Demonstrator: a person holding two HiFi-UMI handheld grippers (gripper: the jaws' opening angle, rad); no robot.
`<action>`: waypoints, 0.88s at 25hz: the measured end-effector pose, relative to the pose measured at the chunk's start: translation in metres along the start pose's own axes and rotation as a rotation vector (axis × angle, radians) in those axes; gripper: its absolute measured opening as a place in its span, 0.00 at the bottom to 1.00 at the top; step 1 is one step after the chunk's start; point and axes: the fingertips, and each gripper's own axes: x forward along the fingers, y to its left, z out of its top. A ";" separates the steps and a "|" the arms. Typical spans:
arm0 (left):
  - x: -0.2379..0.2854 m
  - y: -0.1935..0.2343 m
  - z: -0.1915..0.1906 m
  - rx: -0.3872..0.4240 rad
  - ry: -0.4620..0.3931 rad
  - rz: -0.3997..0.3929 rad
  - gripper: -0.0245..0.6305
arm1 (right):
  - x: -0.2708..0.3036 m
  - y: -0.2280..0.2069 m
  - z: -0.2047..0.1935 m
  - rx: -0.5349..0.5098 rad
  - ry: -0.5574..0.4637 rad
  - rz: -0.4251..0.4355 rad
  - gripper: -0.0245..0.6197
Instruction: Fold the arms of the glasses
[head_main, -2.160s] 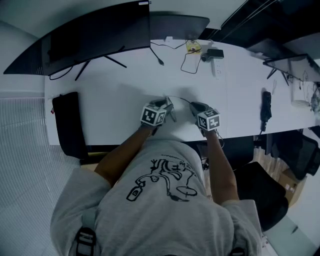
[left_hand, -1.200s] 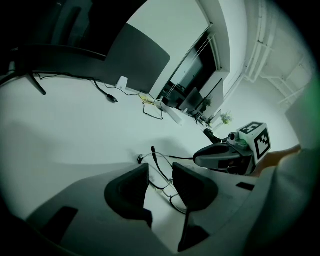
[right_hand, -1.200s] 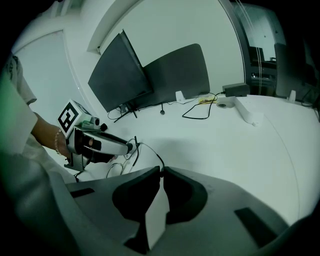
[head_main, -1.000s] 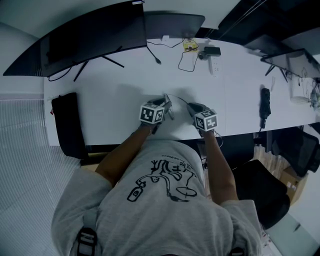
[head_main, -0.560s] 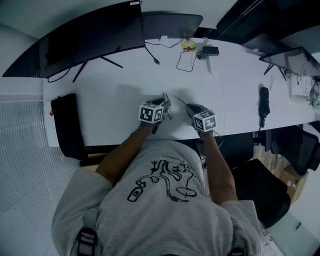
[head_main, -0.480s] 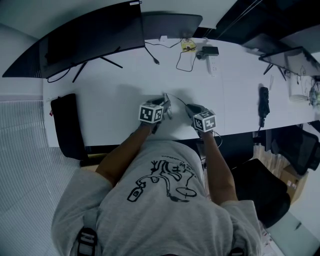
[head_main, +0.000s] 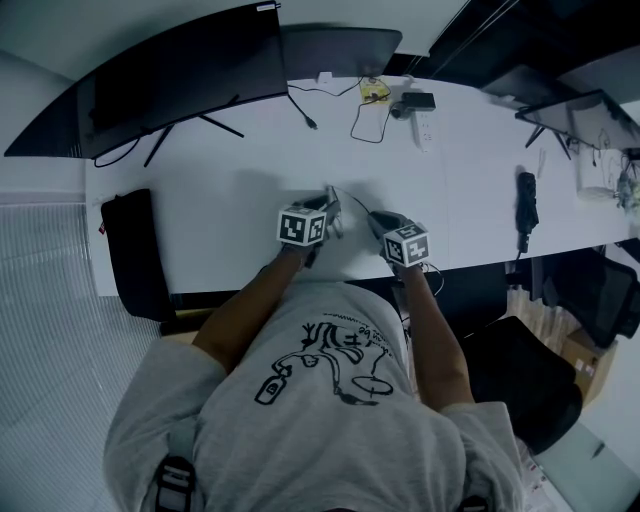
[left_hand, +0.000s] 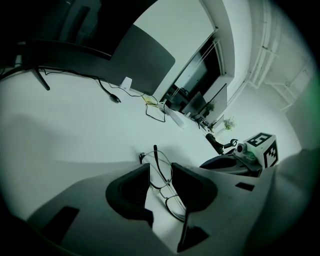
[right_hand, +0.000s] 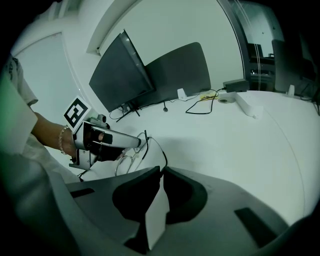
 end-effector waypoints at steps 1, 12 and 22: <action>0.000 0.000 0.000 -0.002 -0.001 0.001 0.28 | 0.000 0.001 0.000 0.001 -0.001 0.001 0.09; 0.002 0.003 0.003 -0.026 -0.020 0.007 0.27 | 0.002 0.013 -0.005 0.009 -0.003 0.015 0.10; 0.003 0.003 0.005 -0.048 -0.035 0.018 0.27 | 0.004 0.020 -0.008 0.016 0.003 0.021 0.10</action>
